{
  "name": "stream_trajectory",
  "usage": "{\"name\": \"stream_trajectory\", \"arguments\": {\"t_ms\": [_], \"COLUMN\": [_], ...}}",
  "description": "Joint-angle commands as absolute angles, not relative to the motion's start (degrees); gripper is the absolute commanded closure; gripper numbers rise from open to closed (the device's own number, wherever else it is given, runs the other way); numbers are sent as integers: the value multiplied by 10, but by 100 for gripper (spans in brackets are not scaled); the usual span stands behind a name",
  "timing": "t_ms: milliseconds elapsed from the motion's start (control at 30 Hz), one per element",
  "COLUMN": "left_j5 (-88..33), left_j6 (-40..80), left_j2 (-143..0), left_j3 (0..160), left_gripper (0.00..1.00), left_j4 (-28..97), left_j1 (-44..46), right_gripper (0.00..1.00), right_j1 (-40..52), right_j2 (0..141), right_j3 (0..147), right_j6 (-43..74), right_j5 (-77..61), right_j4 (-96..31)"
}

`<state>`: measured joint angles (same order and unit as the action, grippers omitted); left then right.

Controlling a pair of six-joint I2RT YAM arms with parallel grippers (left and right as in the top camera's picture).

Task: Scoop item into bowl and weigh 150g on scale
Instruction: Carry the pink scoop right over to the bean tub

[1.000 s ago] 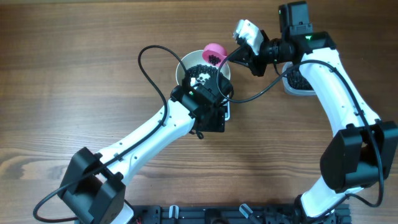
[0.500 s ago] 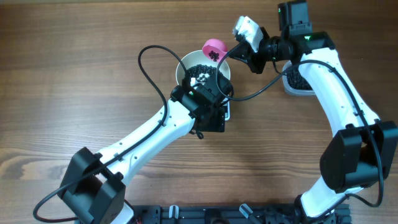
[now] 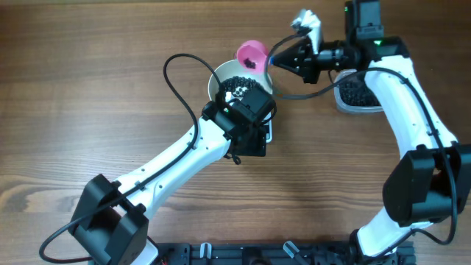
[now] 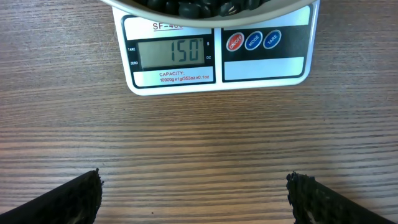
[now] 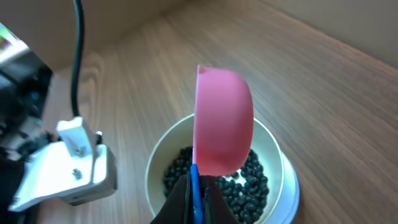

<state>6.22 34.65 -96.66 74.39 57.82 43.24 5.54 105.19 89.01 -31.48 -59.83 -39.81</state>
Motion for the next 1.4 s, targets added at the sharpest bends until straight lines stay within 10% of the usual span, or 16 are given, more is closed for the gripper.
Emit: {"name": "stream_trajectory", "arguments": {"t_ms": [0, 567, 1367], "left_j5": [74, 74, 74], "left_j6": [352, 352, 352], "left_j2": [-971, -971, -971], "left_j3": [740, 740, 740], "left_gripper": [0, 0, 0], "left_j4": [578, 578, 578], "left_j1": [437, 437, 437], "right_gripper": [96, 96, 95], "right_j1": [35, -276, -285], "right_j2": [1046, 1046, 1047], "right_j3": [893, 891, 891], "right_j6": [-248, -90, -89], "right_j5": [-657, -538, -344], "right_j4": [-397, -554, -632]}}
